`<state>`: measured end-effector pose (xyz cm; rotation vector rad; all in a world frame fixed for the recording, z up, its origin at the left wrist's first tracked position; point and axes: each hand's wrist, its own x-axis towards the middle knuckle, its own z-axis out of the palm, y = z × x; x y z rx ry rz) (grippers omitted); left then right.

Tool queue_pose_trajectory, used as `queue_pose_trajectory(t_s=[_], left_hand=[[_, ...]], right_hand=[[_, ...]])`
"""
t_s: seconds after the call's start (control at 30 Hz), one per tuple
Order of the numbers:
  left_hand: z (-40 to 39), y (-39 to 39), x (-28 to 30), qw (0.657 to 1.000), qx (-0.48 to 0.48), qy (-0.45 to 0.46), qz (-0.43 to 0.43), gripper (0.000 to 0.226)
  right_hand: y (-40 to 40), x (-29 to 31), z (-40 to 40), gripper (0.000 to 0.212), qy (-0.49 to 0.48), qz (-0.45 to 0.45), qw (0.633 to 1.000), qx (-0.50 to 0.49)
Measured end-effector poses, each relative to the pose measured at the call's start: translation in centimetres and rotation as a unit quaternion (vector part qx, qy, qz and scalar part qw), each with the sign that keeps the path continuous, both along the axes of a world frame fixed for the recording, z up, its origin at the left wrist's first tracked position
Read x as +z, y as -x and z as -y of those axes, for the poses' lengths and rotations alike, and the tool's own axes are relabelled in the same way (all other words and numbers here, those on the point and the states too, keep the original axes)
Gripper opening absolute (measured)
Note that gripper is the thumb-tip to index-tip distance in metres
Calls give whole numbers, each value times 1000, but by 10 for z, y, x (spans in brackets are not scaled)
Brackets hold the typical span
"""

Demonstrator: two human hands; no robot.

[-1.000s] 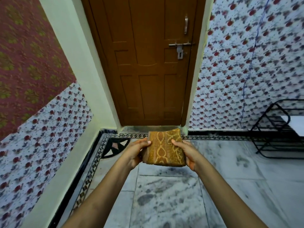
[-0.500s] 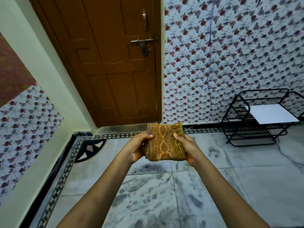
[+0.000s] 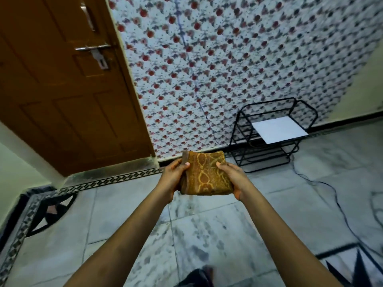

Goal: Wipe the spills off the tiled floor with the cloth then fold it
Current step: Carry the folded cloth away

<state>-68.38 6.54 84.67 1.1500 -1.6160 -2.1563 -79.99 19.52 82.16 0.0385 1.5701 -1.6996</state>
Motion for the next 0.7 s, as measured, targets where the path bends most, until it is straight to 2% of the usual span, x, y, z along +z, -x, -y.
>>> queue_pose_trajectory(t_s=[0.13, 0.23, 0.4, 0.53, 0.7], left_hand=[[-6, 71, -22, 1000, 1, 17, -2, 30], [-8, 136, -34, 1000, -18, -8, 0, 31], [-3, 246, -40, 998, -57, -13, 17, 29], [-1, 330, -41, 996, -86, -27, 26, 32], [-11, 424, -45, 992, -116, -37, 40, 31]], right_hand=[[63, -14, -10, 42, -12, -4, 999, -31], [123, -20, -17, 46, -34, -14, 998, -42], [218, -20, -22, 17, -67, -20, 995, -72], [287, -16, -27, 3, -83, -30, 991, -100], [371, -21, -39, 2, -86, -25, 988, -129]])
